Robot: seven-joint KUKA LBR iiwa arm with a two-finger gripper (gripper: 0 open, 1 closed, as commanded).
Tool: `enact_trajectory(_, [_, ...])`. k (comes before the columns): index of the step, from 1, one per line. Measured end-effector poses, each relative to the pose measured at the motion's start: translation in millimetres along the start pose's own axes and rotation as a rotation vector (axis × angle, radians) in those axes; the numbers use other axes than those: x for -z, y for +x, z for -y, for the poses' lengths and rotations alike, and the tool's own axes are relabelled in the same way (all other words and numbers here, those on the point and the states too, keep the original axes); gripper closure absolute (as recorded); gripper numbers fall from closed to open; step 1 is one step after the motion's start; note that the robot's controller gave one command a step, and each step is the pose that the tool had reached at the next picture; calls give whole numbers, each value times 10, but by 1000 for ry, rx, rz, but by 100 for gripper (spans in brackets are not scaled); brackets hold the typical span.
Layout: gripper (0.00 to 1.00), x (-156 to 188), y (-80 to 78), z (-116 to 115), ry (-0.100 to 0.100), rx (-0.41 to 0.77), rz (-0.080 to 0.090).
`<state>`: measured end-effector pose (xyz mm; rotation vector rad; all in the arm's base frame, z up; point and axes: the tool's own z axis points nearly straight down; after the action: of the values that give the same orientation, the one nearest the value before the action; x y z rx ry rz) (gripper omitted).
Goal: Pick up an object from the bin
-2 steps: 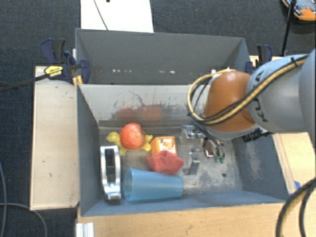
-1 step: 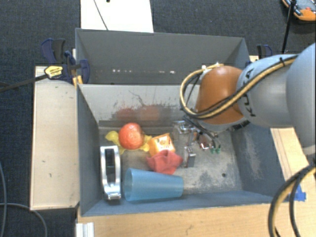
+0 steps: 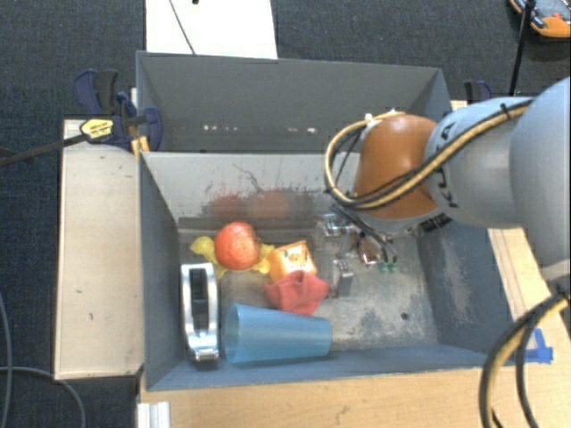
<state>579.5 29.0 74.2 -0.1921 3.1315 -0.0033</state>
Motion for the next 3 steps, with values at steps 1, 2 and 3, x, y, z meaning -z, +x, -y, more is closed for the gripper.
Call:
enact_trajectory(1, [0,-21,-103,-353,-3,87,1])
enact_trajectory(2, [0,-21,74,-555,-4,101,-1])
enact_trajectory(3, [0,-31,43,-653,-3,185,-3])
